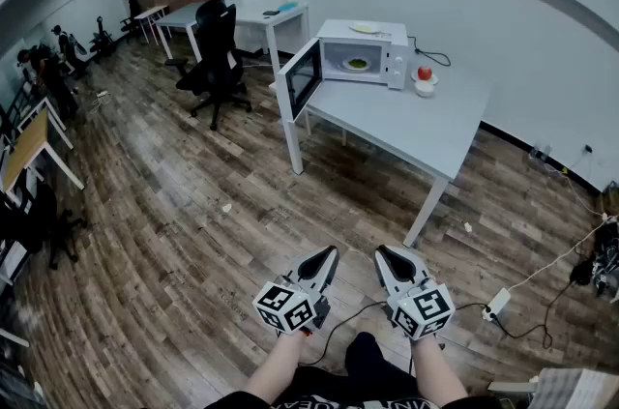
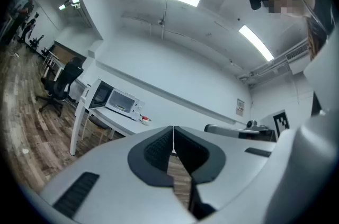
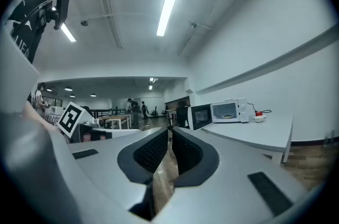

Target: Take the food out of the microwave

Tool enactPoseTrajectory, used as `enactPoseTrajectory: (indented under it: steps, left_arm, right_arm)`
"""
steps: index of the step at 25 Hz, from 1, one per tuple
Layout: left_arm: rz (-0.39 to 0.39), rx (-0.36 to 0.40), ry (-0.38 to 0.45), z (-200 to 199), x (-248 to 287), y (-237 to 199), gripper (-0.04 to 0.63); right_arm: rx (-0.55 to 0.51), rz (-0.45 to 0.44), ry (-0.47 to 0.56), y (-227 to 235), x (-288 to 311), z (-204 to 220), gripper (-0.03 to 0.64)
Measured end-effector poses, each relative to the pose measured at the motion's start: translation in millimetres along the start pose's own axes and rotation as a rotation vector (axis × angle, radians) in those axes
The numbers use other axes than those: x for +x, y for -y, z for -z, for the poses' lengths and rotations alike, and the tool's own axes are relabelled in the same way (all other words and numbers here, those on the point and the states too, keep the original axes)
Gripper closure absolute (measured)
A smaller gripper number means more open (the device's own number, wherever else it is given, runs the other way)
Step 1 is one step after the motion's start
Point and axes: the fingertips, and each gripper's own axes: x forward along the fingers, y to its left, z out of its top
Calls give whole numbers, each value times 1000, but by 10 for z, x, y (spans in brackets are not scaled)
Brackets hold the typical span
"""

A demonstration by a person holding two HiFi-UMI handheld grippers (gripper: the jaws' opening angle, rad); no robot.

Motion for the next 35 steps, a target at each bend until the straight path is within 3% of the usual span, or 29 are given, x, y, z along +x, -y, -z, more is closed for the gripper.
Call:
enactPoseTrajectory:
  steps: [13,27,35]
  left_arm:
    - [-40,37,-8,-168,1477,-575,586]
    - [-92,68,-29,-139,2039,-882,586]
    - [-66,56,-44,-112,2566,-1305,586]
  right_arm:
    - [13,-55,2,1315,865,-127,569]
    - [38,-127,-28,1693,1347,-57,569]
    - [56,-112,-67,2070,1864,59,569]
